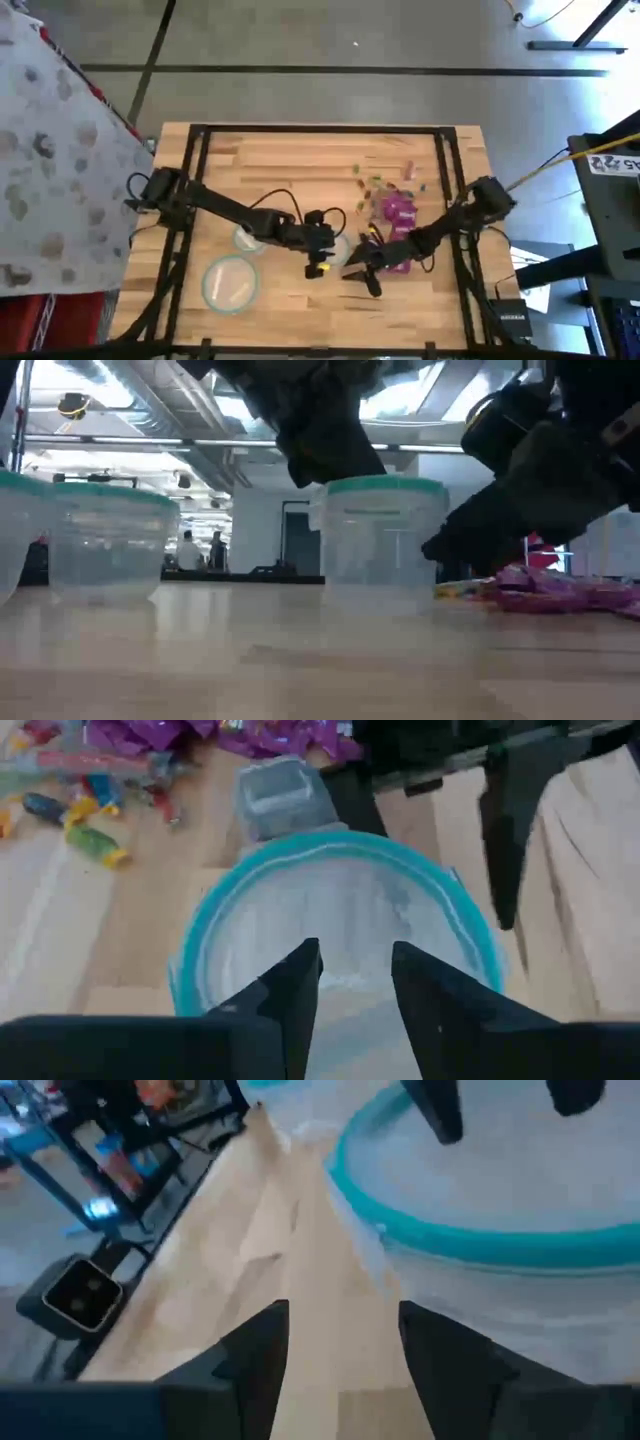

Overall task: Sort candy
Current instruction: Open the top small transparent bin

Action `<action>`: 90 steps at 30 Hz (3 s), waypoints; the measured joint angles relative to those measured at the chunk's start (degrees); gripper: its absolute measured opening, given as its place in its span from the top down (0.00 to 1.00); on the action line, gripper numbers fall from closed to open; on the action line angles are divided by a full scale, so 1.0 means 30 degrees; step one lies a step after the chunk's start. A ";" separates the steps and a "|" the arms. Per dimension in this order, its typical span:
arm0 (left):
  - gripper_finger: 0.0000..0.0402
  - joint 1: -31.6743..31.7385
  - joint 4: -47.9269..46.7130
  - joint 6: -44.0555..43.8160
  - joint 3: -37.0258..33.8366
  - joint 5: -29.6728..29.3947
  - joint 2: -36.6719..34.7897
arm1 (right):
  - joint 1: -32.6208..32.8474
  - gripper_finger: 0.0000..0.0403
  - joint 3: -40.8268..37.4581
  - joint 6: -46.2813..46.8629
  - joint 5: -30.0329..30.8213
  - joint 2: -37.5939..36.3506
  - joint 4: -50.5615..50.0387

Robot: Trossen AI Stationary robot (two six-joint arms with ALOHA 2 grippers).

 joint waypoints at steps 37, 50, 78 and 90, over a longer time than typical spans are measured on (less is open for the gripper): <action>0.71 -0.0102 0.1738 -0.1425 -0.0439 -0.0828 -0.0058 | -0.0091 0.55 0.0655 0.0287 1.1731 -0.8464 -1.7497; 0.71 0.0036 0.1762 -0.1392 -0.0439 -0.1044 -0.0058 | 0.2710 0.55 0.0651 0.2405 0.4612 -0.7286 -1.5445; 0.71 0.0058 0.1924 -0.2079 -0.1216 -0.1580 -0.0087 | 0.1939 0.55 0.1023 -0.3465 0.3362 0.0608 0.1963; 0.71 -0.0080 0.1727 -0.3004 -0.0953 -0.1337 -0.0080 | 0.1003 0.55 0.0800 -0.2304 0.5489 0.0403 -0.1195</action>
